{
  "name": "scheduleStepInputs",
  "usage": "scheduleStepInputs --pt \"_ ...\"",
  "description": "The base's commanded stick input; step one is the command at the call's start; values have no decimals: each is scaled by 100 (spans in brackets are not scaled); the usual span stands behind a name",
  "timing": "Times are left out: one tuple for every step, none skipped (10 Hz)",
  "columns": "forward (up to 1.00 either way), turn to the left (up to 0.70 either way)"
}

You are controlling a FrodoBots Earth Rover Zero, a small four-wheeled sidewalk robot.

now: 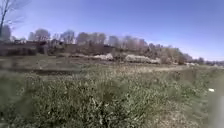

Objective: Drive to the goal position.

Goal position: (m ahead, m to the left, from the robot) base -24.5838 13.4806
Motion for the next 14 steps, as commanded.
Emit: scheduleStepInputs --pt "-45 0" --pt "-45 0" --pt "-45 0" --pt "-45 0" --pt "-45 0" --pt "-45 0" --pt "-45 0" --pt "-45 0" --pt "-45 0" --pt "-37 -8" --pt "-11 -34" --pt "0 -45" --pt "0 -45" --pt "0 -45"
